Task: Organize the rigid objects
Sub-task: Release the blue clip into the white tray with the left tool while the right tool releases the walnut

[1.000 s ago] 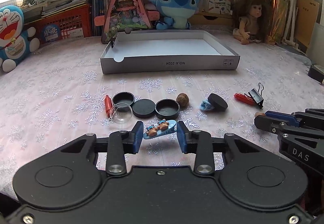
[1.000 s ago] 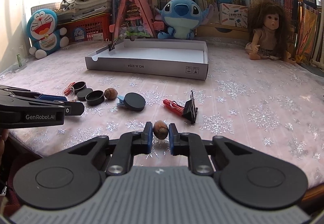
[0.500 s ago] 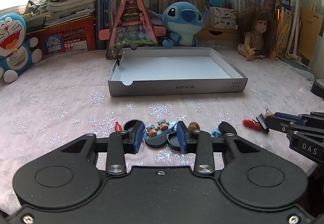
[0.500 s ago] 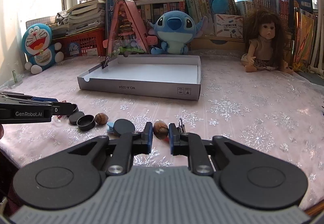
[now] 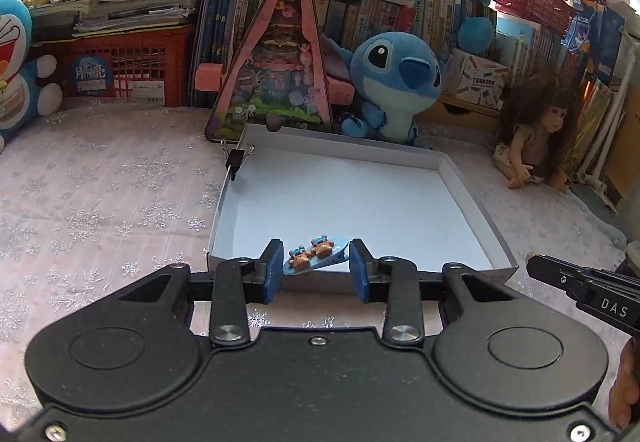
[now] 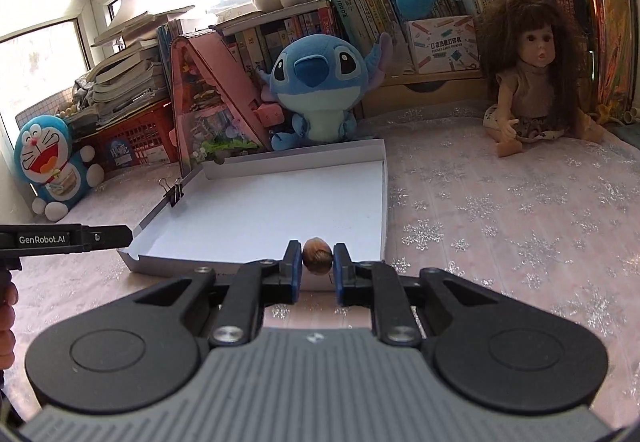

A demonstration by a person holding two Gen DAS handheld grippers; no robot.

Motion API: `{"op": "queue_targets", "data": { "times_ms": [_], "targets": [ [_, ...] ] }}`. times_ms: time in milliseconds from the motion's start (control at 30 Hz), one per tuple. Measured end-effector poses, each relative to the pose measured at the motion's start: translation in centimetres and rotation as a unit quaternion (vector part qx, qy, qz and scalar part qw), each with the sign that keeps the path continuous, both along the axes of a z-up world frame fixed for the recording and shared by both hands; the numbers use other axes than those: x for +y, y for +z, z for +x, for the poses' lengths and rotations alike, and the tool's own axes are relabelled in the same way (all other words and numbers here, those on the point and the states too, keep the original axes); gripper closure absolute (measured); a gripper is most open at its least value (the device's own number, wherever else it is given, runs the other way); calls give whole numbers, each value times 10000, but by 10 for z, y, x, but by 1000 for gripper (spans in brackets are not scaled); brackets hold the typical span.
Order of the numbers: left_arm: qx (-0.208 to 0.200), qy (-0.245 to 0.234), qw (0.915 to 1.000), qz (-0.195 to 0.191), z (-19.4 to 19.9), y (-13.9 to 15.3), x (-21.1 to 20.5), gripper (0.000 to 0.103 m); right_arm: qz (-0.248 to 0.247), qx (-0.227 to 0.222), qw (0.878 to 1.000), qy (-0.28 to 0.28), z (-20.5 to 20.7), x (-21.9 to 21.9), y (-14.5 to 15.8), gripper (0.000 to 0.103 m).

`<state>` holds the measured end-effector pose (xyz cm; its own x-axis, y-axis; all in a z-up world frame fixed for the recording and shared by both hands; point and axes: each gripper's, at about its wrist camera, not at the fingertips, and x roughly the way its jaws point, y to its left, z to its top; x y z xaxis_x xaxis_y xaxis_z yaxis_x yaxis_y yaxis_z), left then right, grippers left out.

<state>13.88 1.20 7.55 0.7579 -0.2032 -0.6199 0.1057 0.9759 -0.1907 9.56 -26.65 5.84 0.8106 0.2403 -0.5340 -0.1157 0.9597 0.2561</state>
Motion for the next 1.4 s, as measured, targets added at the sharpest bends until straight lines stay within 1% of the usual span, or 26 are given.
{"op": "queue_targets", "data": {
  "times_ms": [100, 167, 267, 367, 433, 467, 500, 600, 767, 967, 1100, 1200, 1233, 1267, 1300, 1333, 1367, 1400],
  "targets": [
    [111, 94, 9999, -93, 30, -1, -3, 70, 168, 158, 9997, 37, 28, 1, 1, 83],
    [126, 91, 9999, -49, 48, -3, -8, 70, 109, 242, 9996, 78, 46, 5, 1, 83],
    [258, 147, 9996, -13, 74, -8, -15, 70, 26, 403, 9991, 123, 71, 10, -2, 83],
    [348, 236, 9988, 252, 94, -16, -24, 70, 2, 619, 9980, 115, 96, 13, -8, 83],
    [295, 292, 9985, 366, 104, -22, -31, 70, -65, 774, 9970, 58, 112, 17, -14, 83],
    [222, 270, 9989, 327, 107, -24, -32, 69, -86, 836, 9964, 56, 118, 18, -17, 83],
    [56, 113, 9997, 210, 109, -26, -33, 69, -80, 881, 9961, 30, 124, 20, -20, 83],
    [174, 145, 9990, 374, 116, -35, -38, 69, -87, 952, 9954, 24, 132, 25, -27, 83],
    [277, 171, 9987, 404, 121, -46, -39, 69, -234, 1013, 9945, 91, 136, 33, -34, 83],
    [386, 153, 9977, 530, 123, -58, -41, 69, -360, 1105, 9931, 135, 139, 39, -42, 83],
    [494, 192, 9970, 565, 123, -66, -39, 69, -348, 1171, 9924, 129, 141, 40, -47, 83],
    [424, 159, 9969, 637, 122, -68, -40, 69, -334, 1167, 9925, 157, 141, 40, -49, 83],
    [420, 144, 9968, 657, 121, -67, -40, 69, -337, 1157, 9926, 159, 141, 40, -49, 81],
    [425, 144, 9969, 650, 120, -67, -40, 69, -316, 1143, 9928, 171, 140, 40, -48, 76],
    [429, 151, 9970, 619, 119, -66, -39, 69, -268, 1127, 9931, 183, 139, 39, -47, 75],
    [402, 165, 9974, 580, 117, -64, -37, 68, -226, 1094, 9936, 179, 137, 38, -46, 63],
    [342, 168, 9977, 555, 113, -61, -35, 62, -202, 1057, 9940, 182, 136, 37, -44, 56],
    [290, 159, 9977, 584, 109, -58, -34, 58, -172, 991, 9947, 196, 133, 34, -41, 53]
  ]
}}
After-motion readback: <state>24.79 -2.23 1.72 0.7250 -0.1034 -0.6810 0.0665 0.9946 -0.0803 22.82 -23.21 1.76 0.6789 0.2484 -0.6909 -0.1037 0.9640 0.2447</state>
